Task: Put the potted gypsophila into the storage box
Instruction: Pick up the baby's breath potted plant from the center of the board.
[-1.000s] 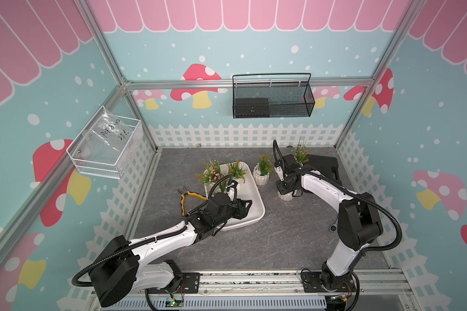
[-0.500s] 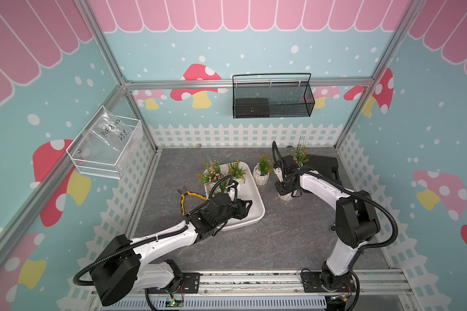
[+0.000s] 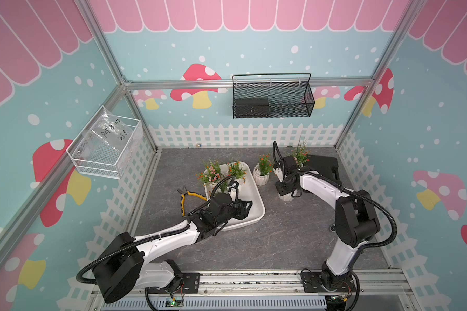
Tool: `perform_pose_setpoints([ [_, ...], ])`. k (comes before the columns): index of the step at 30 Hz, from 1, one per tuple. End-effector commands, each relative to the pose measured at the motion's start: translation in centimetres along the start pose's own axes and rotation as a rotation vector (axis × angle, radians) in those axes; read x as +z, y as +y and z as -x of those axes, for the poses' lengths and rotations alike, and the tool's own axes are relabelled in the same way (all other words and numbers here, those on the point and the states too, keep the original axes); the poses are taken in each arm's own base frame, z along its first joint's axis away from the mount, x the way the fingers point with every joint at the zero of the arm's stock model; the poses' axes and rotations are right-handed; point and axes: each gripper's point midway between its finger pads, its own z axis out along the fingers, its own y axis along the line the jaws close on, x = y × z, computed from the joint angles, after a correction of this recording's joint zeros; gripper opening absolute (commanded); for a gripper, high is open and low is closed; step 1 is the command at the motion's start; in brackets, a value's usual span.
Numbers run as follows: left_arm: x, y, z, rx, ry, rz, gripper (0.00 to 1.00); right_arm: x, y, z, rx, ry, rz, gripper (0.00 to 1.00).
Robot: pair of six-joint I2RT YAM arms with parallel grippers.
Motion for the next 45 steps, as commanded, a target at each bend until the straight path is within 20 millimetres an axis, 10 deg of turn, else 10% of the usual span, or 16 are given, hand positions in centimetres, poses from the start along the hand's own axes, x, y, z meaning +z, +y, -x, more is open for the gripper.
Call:
perform_pose_setpoints([
  [1,0.1,-0.2,0.3,0.013,-0.017,-0.001,0.62,1.0,0.3,-1.3,-0.023,0.046,0.016,0.10],
  [12,-0.4,-0.3,0.7,0.016,-0.027,-0.003,0.63,-2.4,0.0,0.1,-0.005,-0.044,0.012,0.02],
  [25,-1.4,-0.5,1.3,0.008,-0.047,-0.001,0.63,-10.9,0.6,0.8,-0.017,-0.214,0.018,0.00],
  [37,-3.8,0.7,2.7,-0.055,-0.071,0.098,0.62,-17.5,10.8,2.6,-0.287,-0.357,0.183,0.00],
  [45,-5.4,2.5,3.4,-0.100,-0.137,0.180,0.58,-17.6,15.6,4.4,-0.411,-0.380,0.204,0.00],
])
